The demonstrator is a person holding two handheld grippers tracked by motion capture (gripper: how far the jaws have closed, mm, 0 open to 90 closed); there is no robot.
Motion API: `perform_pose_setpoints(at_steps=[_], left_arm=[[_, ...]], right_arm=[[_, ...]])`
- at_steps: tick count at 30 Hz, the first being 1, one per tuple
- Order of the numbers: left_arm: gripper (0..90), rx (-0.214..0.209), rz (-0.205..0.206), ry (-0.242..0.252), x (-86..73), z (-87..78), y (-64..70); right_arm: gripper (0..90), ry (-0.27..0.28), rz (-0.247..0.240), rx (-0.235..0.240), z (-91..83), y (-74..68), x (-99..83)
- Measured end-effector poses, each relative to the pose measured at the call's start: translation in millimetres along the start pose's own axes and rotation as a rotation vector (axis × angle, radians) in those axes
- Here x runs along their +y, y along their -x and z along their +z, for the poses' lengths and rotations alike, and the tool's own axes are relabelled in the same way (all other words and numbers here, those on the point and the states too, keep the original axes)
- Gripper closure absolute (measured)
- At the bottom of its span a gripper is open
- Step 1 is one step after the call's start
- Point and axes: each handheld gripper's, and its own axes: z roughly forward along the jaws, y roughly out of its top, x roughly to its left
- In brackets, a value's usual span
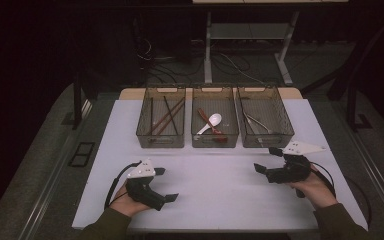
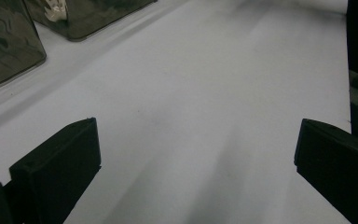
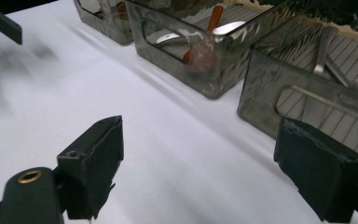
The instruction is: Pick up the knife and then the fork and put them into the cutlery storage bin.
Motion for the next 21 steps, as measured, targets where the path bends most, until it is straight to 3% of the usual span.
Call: perform_pose_setpoints(at_steps=[21], left_arm=[[0.0, 0.003, 0.001, 0.0, 0.4, -0.1, 0.6]], right_arm=[[15.8, -0.006, 0.002, 0.019, -17.7, -18.6, -34.7]])
